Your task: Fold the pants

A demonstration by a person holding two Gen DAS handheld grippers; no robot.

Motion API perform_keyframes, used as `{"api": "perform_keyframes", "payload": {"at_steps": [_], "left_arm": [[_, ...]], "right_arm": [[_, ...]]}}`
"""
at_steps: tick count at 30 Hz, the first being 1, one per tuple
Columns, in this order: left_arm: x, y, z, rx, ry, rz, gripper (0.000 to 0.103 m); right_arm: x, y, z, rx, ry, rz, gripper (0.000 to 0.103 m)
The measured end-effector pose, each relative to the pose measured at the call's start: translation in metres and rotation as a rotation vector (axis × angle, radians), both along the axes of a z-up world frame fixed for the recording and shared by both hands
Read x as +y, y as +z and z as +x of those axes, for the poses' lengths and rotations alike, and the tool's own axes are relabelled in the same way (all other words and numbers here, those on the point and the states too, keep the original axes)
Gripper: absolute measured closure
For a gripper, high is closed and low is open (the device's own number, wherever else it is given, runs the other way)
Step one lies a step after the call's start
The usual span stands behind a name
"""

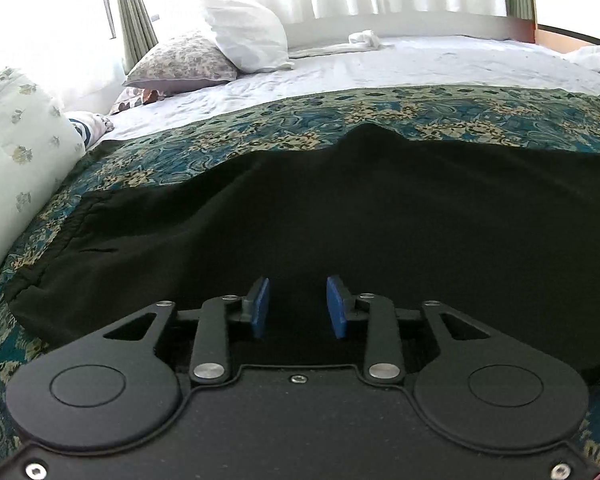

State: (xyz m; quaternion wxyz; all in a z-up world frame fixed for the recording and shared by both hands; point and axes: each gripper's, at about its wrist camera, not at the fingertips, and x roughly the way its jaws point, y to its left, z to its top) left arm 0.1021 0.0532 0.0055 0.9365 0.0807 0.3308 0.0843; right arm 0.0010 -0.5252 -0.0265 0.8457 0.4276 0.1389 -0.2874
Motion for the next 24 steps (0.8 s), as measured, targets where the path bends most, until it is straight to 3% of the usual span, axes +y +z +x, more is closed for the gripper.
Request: {"api": "perform_keyframes", "payload": {"at_steps": [6,9,11,13,21,24], "left_arm": [[0.005,-0.001,-0.002,-0.010,0.023,0.000,0.068],[0.012,-0.001,-0.003,-0.012,0.047,0.004,0.065],[0.016,-0.001,-0.004,-0.013,0.059,0.002,0.062],[0.017,-0.001,-0.005,-0.014,0.057,0.003,0.061],[0.015,-0.002,-0.003,-0.014,0.051,0.019,0.059],[0.014,-0.003,-0.001,-0.011,0.051,0.018,0.058]], "right_arm": [[0.013,0.003,0.001,0.007,0.010,-0.075,0.063],[0.025,0.009,0.006,0.032,0.043,-0.159,0.041],[0.035,0.014,0.012,0.079,0.032,-0.235,0.021],[0.043,0.016,0.014,0.129,-0.012,-0.288,0.021],[0.046,0.016,0.016,0.201,0.004,-0.323,0.031],[0.043,0.015,0.024,0.258,0.035,-0.335,0.064]]}}
